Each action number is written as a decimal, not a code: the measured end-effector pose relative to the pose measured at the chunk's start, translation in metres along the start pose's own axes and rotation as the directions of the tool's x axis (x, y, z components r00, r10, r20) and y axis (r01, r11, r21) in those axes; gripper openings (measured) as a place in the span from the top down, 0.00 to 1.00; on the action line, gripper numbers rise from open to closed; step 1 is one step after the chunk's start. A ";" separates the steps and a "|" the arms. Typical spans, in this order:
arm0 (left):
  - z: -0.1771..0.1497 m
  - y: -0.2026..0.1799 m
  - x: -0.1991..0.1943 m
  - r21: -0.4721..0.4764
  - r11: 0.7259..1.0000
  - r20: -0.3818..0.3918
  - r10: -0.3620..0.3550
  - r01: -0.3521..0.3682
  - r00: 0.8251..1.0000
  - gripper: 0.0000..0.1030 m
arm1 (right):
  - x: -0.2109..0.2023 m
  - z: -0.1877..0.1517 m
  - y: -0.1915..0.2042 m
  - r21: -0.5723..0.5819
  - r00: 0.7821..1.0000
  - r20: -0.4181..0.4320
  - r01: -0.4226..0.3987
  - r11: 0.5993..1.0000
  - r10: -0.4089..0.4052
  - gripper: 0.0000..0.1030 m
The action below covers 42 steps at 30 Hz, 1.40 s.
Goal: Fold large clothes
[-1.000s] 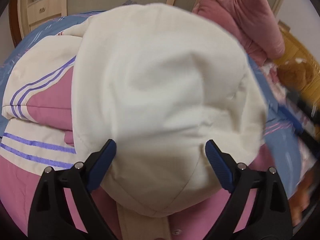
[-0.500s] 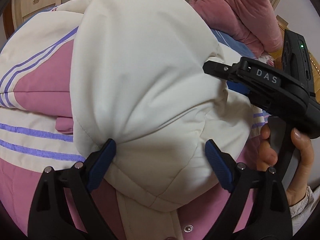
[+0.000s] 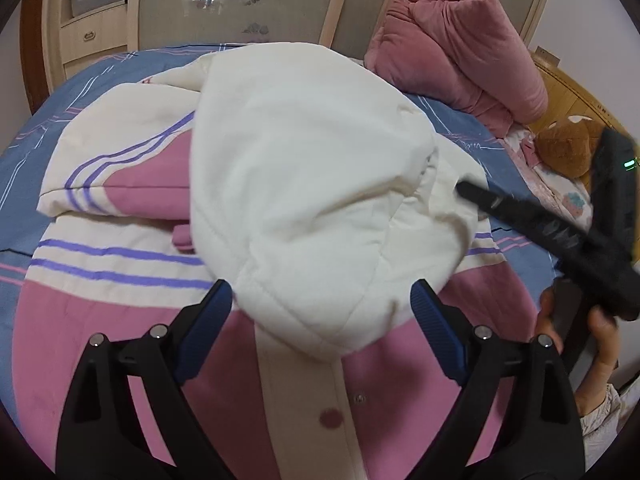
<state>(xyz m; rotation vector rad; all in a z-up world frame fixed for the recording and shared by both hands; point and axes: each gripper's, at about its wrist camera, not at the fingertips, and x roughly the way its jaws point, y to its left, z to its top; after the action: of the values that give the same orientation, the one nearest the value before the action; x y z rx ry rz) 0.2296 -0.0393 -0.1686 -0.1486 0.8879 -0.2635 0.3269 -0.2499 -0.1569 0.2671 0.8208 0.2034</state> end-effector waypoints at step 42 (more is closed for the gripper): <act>-0.176 0.011 -0.029 -0.472 0.744 -0.299 -0.640 0.473 0.708 0.05 | -0.137 -0.169 -0.019 0.203 0.941 -0.078 -0.307 0.930 0.328 0.27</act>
<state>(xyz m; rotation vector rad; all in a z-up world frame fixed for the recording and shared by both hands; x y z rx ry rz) 0.0762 -0.0242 -0.2595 -0.7491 1.3391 -0.7398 0.1118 -0.2802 -0.1776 0.5735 0.9060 0.4501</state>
